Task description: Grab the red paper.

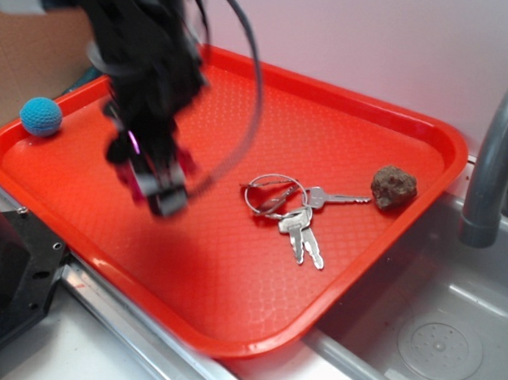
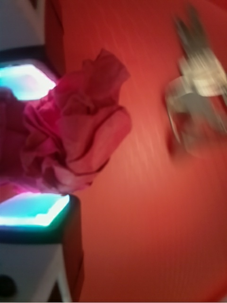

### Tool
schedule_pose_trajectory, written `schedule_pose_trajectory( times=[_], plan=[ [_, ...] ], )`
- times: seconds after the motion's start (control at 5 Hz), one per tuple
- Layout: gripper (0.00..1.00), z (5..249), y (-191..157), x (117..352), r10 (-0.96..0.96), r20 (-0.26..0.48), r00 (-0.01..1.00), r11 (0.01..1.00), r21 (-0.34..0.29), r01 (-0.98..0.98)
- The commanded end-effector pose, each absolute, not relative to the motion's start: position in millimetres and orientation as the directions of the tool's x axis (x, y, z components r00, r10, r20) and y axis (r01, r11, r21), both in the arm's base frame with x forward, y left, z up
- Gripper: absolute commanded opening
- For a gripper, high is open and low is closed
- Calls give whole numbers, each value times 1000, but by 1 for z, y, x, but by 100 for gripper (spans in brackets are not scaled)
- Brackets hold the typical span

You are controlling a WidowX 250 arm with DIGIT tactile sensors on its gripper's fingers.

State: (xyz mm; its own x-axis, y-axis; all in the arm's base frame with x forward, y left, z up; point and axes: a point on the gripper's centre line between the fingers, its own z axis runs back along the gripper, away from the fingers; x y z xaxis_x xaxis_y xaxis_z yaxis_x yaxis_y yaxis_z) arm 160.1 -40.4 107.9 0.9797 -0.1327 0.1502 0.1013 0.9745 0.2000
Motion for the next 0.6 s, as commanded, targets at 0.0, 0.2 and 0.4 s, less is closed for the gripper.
schedule_pose_trajectory(
  times=[0.0,0.2,0.4],
  plan=[
    [0,205,56,163,342,256,904,938,-40,-343],
    [0,233,67,172,369,257,893,929,-103,-354],
    [0,221,58,173,344,215,914,939,-55,-340]
  ],
)
